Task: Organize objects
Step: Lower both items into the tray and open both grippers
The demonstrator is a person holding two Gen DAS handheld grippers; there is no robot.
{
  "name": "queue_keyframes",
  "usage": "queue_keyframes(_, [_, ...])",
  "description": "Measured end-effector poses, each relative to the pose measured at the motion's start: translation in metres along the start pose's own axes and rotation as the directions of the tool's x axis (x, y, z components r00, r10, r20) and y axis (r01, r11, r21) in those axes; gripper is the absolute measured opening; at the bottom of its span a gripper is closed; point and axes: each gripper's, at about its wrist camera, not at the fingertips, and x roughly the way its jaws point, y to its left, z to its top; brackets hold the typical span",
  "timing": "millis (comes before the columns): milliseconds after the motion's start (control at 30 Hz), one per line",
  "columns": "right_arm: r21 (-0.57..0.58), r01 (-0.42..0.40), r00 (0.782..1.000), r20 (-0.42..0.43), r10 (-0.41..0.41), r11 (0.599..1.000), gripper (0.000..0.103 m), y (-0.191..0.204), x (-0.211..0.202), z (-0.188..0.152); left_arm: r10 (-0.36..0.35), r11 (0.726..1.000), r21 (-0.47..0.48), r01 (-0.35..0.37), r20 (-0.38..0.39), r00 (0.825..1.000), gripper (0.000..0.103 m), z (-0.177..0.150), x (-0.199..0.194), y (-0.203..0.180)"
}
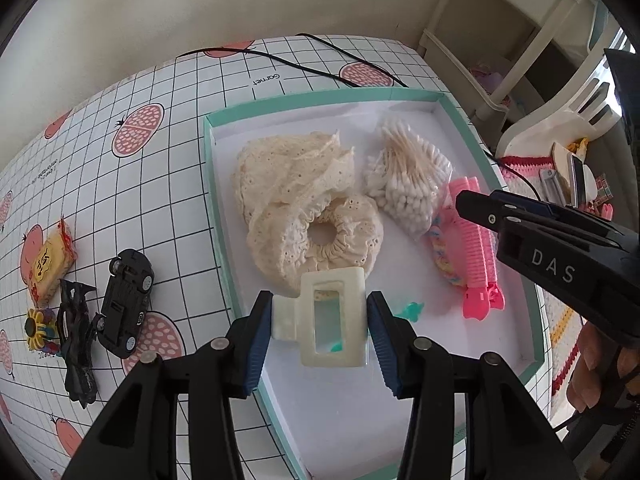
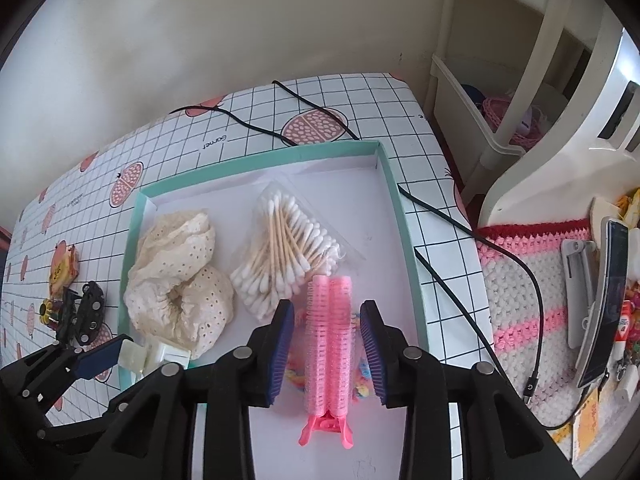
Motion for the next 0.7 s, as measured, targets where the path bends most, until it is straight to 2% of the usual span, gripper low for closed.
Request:
queue_keyframes(300, [-0.013,-0.014,0.998,0.066,0.015,1.000,0.038,0.007,-0.035,0.007,0.004,1.000,0.008,-0.005,0.086,0.996,0.049,0.007,-0.036,0.002])
queue_keyframes(533, [-0.038,-0.031,0.994,0.108,0.035,0.999,0.038,0.018,-0.056,0.008,0.023,0.999,-0.032,-0.018,0.147,0.989,0.049,0.009,-0.057,0.015])
queue_keyframes(633, [-0.042,-0.028,0.994,0.103,0.032,0.999,0.038,0.021,-0.055,0.008,0.043,0.998,-0.059,-0.035,0.152,0.988,0.053,0.010,-0.057,0.024])
queue_keyframes(700, [-0.044,-0.021,0.995,0.095,0.025,0.999,0.044,0.023,-0.051,0.007,0.064,0.996,-0.079,-0.052,0.151,0.987,0.057,0.009,-0.056,0.029])
